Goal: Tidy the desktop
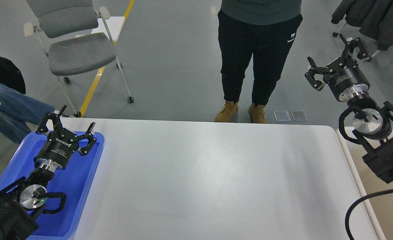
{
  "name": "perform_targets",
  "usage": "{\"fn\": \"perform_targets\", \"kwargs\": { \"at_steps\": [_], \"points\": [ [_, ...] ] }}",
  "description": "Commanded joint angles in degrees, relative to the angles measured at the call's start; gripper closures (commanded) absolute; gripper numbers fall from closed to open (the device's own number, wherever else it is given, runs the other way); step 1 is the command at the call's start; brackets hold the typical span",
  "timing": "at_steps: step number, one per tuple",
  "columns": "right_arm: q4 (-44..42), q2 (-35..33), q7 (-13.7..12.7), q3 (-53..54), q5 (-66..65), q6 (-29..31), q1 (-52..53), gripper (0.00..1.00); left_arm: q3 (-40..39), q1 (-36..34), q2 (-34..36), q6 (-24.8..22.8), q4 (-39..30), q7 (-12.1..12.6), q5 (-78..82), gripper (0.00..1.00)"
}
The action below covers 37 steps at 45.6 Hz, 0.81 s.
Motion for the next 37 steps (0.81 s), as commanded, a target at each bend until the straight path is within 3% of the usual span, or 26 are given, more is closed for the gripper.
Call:
{"fn": "perform_targets", "kwargs": {
  "at_steps": [1, 18, 29, 37],
  "points": [
    [-0.9, 0.66, 7.48, 2.51, -0.44, 4.17, -8.64, 0.0, 0.0, 0.0, -0.03, 0.0, -0.02, 0.0, 0.0, 0.01],
    [-1.35, 0.39, 7.48, 1.81, -3.16, 5.23, -22.09, 0.0, 0.0, 0.0, -0.03, 0.0, -0.02, 0.0, 0.0, 0.01],
    [-1.17, 0.48, 7.57, 1.9, -6.42, 5.58, -22.63, 0.0, 0.0, 0.0, 0.06, 0.0, 0.07, 0.0, 0.0, 0.01],
    [-1.08, 0.04, 10.2, 2.07, -8.44, 5.32, -21.14, 0.0, 0.0, 0.0, 0.06, 0.0, -0.02, 0.0, 0.0, 0.01]
  ]
}}
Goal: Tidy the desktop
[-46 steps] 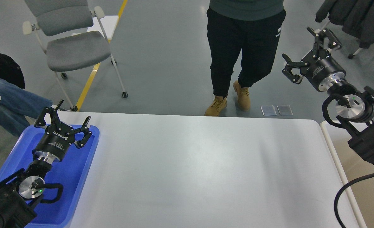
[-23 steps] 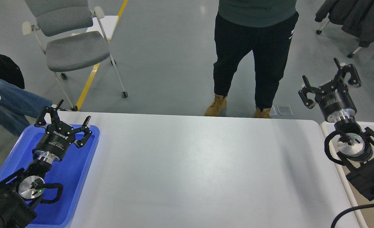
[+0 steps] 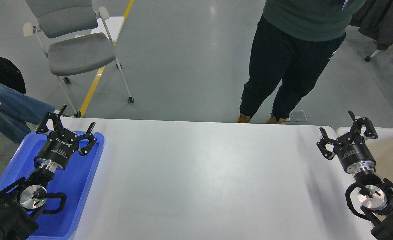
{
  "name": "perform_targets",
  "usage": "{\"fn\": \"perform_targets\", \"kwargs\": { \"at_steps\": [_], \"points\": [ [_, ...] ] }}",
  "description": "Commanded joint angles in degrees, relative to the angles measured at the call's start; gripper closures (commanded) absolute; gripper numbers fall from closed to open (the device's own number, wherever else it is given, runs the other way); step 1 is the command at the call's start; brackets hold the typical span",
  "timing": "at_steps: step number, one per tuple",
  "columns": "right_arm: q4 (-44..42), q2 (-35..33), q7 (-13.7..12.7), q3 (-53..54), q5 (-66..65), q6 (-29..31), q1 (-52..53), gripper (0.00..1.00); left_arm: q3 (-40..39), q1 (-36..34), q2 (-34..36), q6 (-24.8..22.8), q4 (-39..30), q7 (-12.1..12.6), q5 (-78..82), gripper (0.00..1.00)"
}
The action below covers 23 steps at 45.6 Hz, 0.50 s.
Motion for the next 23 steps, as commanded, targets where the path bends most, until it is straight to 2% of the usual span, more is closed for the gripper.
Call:
{"fn": "perform_targets", "kwargs": {
  "at_steps": [1, 9, 23],
  "points": [
    [0.02, -0.48, 2.6, 0.07, -2.83, 0.04, 0.34, 0.0, 0.0, 0.0, -0.03, 0.0, -0.02, 0.0, 0.0, 0.01],
    [-0.24, -0.65, 2.78, 0.07, -9.42, -0.58, 1.66, 0.0, 0.0, 0.0, -0.03, 0.0, -0.02, 0.0, 0.0, 0.01],
    [-1.21, -0.21, 2.69, -0.02, -9.69, -1.28, 5.52, 0.0, 0.0, 0.0, -0.03, 0.0, -0.02, 0.0, 0.0, 0.01]
  ]
}}
